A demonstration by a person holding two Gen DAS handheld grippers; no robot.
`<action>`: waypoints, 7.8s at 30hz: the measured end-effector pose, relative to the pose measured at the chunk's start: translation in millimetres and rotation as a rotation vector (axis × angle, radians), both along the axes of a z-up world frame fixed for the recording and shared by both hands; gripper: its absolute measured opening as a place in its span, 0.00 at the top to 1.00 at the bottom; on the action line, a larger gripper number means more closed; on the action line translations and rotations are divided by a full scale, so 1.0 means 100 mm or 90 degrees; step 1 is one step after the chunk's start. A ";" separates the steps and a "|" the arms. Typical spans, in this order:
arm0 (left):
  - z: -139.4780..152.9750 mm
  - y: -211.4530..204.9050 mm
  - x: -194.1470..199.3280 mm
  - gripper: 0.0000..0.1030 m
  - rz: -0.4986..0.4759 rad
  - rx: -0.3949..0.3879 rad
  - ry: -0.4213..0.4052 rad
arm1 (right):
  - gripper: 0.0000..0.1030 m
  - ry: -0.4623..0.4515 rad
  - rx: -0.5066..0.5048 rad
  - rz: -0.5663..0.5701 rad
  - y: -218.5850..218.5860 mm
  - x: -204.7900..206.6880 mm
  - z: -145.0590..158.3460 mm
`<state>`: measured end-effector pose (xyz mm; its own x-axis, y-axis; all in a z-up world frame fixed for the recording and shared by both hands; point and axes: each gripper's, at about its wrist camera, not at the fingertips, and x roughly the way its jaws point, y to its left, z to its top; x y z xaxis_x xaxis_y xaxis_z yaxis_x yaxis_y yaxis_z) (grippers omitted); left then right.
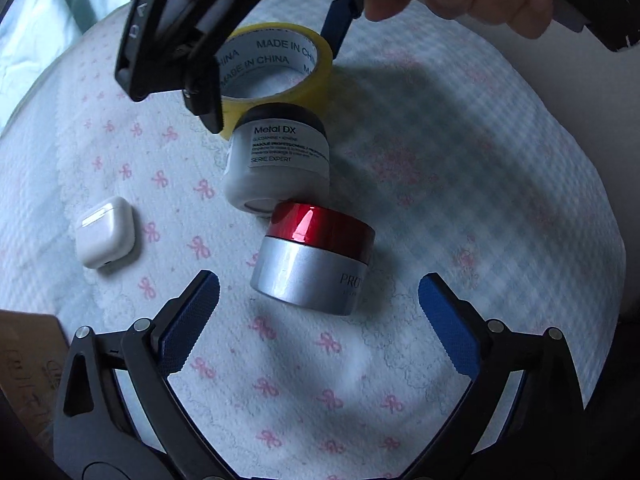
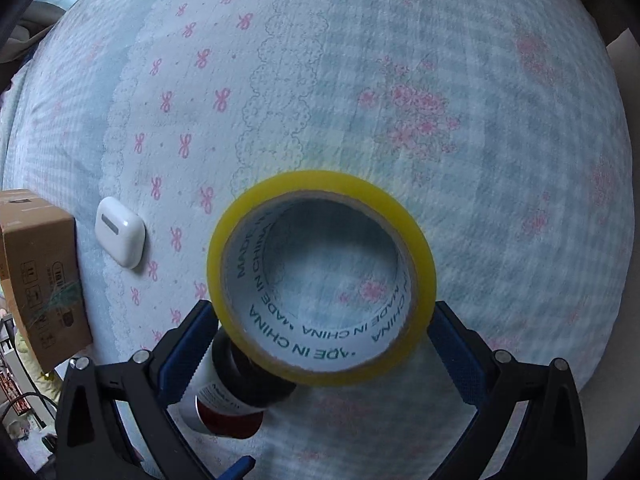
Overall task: Organize rigid objects
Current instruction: 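Grasp the yellow tape roll with the right tool while the left tool grasps the silver red-lidded jar, then carry the tape roll over the box with the right tool while the left tool carries the silver jar there, then lower the tape roll and silver jar into the box and open both tools, then withdraw both tools from the box toward the earbud case and Metal DX jar, then grasp the white earbud case with the left tool while the right tool grasps the Metal DX jar, then lift and carry the earbud case with the left tool while the right tool carries the jar over the box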
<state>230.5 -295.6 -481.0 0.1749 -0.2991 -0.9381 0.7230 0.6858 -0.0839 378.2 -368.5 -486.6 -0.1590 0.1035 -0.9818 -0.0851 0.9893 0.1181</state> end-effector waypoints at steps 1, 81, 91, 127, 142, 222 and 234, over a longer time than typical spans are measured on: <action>-0.02 -0.02 0.00 0.03 0.000 -0.002 0.000 | 0.00 -0.002 -0.003 0.000 0.02 0.01 -0.01; 2.68 4.22 0.23 0.46 0.346 -0.048 -0.063 | 0.04 -0.148 0.132 -0.014 2.90 -0.68 2.53; 1.80 4.77 0.53 0.46 0.338 -0.023 -0.002 | 0.04 -0.085 0.126 -0.090 3.51 -0.75 1.47; 0.99 4.84 0.71 0.00 0.309 0.065 0.043 | 0.01 -0.139 0.068 -0.158 3.48 -0.62 0.88; 1.16 4.82 0.59 0.00 0.324 0.051 0.046 | 0.01 -0.139 0.070 -0.148 3.48 -0.77 1.04; -0.19 0.96 1.01 0.44 0.340 -0.060 -0.131 | 0.51 -0.498 0.050 0.184 0.21 -1.15 0.05; -0.15 0.94 0.95 0.44 0.324 -0.061 -0.140 | 0.53 -0.496 0.052 0.160 0.21 -1.15 0.06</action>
<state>326.0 -201.1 -495.8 0.5084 -0.2075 -0.8357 0.3101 0.9495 -0.0471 263.2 -347.6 -480.7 0.5376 0.2320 -0.8107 -0.3901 0.9208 0.0049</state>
